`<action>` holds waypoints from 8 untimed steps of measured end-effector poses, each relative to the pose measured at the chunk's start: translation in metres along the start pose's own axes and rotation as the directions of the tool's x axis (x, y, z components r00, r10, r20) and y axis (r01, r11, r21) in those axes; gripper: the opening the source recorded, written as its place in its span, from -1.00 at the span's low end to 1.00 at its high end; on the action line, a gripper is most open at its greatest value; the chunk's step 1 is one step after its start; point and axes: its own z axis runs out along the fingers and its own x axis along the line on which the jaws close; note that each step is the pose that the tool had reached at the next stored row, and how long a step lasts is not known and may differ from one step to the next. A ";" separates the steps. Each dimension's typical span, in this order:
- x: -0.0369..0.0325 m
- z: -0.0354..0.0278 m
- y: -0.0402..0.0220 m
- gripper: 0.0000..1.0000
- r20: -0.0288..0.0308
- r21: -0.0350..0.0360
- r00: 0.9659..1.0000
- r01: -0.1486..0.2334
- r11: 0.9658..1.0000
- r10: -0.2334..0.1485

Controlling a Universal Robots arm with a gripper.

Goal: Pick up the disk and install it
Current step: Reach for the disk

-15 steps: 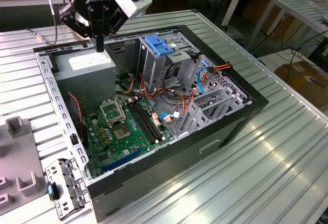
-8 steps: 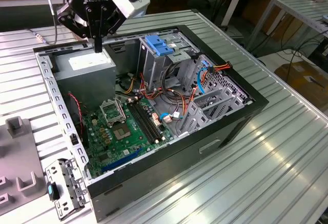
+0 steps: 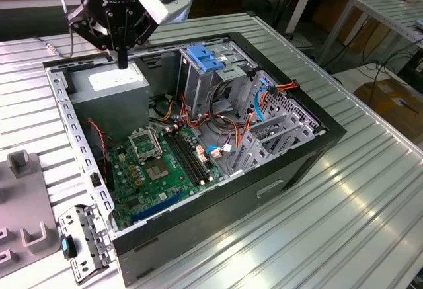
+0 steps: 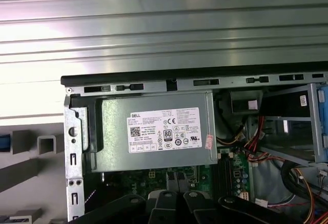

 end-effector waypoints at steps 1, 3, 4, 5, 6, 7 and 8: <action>0.0008 0.0001 -0.0001 -0.79 0.000 0.000 1.000 0.000 1.000 0.000; 0.0023 0.0003 -0.0002 -0.79 0.000 0.000 1.000 0.000 1.000 0.000; 0.0028 0.0003 -0.0002 -0.79 0.000 0.000 1.000 0.000 1.000 0.000; 0.0034 0.0004 -0.0003 -0.79 0.000 0.000 1.000 0.000 1.000 0.000; 0.0039 0.0004 -0.0003 -0.79 0.000 0.000 1.000 0.000 1.000 0.000; 0.0046 0.0005 -0.0004 -0.79 0.000 0.000 1.000 0.000 1.000 0.000; 0.0055 0.0006 -0.0004 -0.79 0.000 0.000 1.000 0.000 1.000 0.000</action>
